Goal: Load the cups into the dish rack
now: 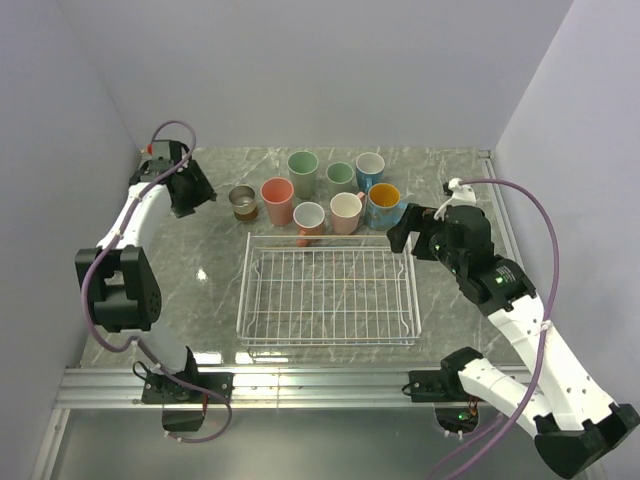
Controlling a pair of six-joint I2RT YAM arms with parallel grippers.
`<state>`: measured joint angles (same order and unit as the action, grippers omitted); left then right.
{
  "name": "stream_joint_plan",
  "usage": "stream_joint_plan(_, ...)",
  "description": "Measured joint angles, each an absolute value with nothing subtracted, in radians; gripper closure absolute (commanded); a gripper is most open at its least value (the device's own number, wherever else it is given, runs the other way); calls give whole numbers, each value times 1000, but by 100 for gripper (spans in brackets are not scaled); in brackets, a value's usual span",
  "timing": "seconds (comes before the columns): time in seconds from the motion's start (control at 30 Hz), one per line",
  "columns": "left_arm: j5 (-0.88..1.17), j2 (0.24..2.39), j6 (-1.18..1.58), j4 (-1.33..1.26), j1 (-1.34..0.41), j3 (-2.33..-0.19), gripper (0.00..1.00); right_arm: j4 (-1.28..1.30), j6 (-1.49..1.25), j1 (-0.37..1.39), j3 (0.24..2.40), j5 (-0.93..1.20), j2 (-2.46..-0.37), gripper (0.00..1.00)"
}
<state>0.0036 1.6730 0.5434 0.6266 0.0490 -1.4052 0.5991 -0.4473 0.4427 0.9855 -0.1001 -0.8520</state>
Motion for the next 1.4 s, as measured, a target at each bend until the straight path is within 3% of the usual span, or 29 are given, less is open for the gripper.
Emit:
stream_joint_plan(0.4,56,1855,534,605,-44,-1559,39,637,-450,443,1041,-58,-1012,7)
stream_joint_plan(0.63,51,1966,533,610,-55,-1625,48,630,-436,443,1042,-59,-1006,7)
stream_joint_plan(0.9,45,2046,513,621,-67,-1666,71,628,-428,443,1055,-62,-1035,8)
stream_joint_plan(0.93,45,2052,511,624,-67,-1674,82,628,-428,443,1058,-63,-1039,8)
stream_joint_plan(1.03,41,2074,501,638,-68,-1711,100,627,-429,443,1063,-62,-1041,8)
stream_joint_plan(1.4,25,2075,481,669,-68,-1728,100,638,-436,443,1103,-63,-1040,8)
